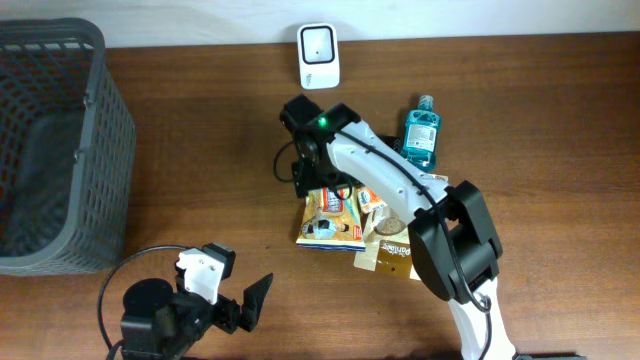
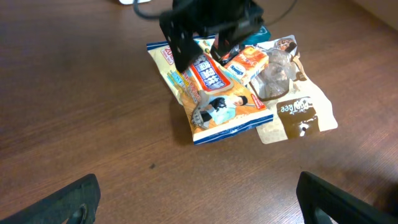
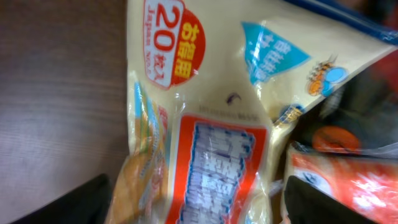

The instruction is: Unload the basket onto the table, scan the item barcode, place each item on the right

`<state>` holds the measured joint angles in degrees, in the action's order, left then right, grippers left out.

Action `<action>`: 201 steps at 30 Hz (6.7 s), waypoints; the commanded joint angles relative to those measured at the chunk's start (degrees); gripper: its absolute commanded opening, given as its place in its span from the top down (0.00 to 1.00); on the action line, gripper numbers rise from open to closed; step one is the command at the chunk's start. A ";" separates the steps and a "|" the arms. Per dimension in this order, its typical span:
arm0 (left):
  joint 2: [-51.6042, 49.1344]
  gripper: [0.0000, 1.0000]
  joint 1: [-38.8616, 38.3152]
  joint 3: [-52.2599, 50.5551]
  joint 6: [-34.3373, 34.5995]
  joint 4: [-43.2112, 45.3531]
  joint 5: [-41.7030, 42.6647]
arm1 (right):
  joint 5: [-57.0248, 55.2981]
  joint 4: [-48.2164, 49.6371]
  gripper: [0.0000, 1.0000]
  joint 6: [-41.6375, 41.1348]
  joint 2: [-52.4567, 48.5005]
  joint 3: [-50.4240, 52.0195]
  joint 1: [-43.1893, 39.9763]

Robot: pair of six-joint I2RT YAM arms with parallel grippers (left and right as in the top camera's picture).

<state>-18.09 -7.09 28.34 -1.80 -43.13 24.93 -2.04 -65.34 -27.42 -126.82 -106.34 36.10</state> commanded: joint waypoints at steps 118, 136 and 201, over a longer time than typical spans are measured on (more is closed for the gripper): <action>0.37 0.01 0.24 -0.17 -0.85 0.11 0.59 | 15.43 -14.16 0.96 10.40 -0.20 -25.59 3.48; 0.37 0.01 0.24 -0.17 -0.85 0.11 0.59 | 38.86 -18.40 0.96 10.36 -0.20 -35.69 -4.15; 0.37 0.01 0.24 -0.17 -0.85 0.11 0.59 | 9.49 -24.13 0.96 6.95 2.69 -29.18 0.46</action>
<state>-18.09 -7.09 28.34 -1.80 -43.11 24.93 8.36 -90.45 -20.58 -120.81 -135.79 35.27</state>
